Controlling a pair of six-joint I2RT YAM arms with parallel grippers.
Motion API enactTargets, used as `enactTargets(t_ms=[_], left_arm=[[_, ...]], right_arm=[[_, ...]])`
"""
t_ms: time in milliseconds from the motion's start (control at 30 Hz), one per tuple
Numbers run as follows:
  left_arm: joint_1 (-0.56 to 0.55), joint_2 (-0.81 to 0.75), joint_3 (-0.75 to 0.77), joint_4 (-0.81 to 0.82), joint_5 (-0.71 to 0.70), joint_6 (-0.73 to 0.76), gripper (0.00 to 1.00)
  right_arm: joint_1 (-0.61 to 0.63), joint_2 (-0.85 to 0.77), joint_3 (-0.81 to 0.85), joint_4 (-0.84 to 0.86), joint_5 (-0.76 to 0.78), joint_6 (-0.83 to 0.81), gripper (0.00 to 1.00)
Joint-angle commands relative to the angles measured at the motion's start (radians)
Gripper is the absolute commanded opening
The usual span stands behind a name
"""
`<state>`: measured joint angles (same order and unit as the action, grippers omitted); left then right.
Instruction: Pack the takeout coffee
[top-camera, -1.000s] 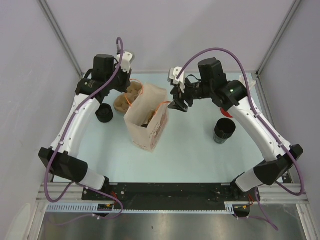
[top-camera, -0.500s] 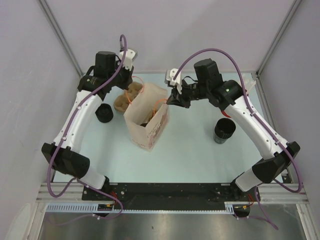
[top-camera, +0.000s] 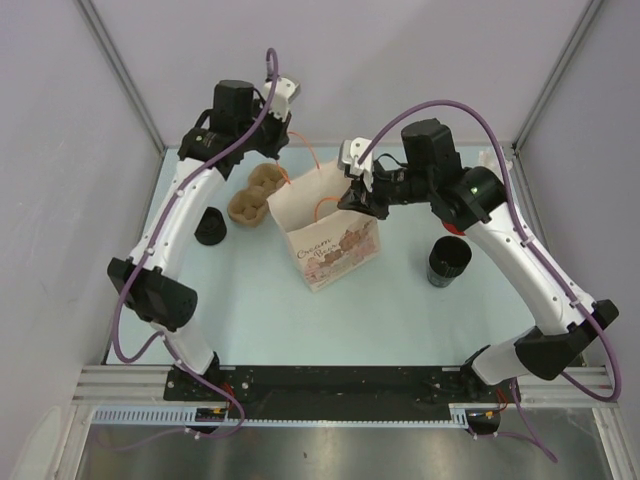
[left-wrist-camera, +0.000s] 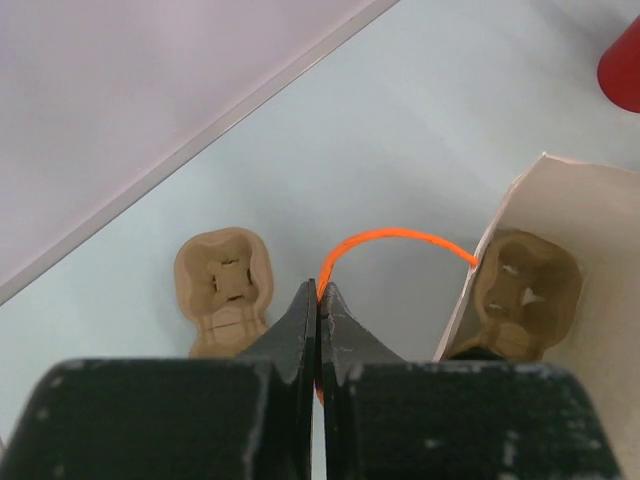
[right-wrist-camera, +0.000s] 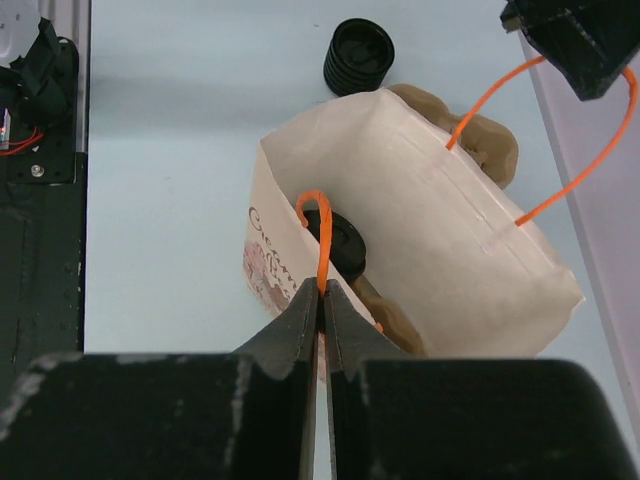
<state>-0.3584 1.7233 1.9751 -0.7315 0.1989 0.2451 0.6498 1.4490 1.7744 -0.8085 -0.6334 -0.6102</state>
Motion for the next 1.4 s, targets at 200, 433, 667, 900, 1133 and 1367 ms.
enactTargets(t_ms=[200, 433, 667, 900, 1133, 1367], left_arm=[[-0.08, 0.111, 0.212, -0.005, 0.004, 0.031, 0.0], [-0.122, 0.159, 0.312, -0.006, -0.013, 0.039, 0.01], [-0.145, 0.188, 0.318, 0.004, -0.029, 0.042, 0.01], [-0.177, 0.229, 0.369, 0.017, -0.068, 0.043, 0.01], [-0.188, 0.251, 0.381, 0.021, -0.079, 0.039, 0.05], [-0.188, 0.234, 0.378, 0.017, -0.099, 0.054, 0.32]], right_arm=[[0.045, -0.078, -0.039, -0.024, 0.023, -0.017, 0.05], [0.053, -0.094, -0.046, -0.037, 0.015, -0.017, 0.04], [0.073, -0.076, -0.047, -0.02, 0.004, -0.008, 0.04], [0.096, -0.055, -0.039, -0.018, 0.023, -0.003, 0.04], [0.096, -0.058, -0.056, -0.023, 0.038, -0.017, 0.07], [0.082, -0.076, -0.044, -0.032, 0.055, -0.036, 0.36]])
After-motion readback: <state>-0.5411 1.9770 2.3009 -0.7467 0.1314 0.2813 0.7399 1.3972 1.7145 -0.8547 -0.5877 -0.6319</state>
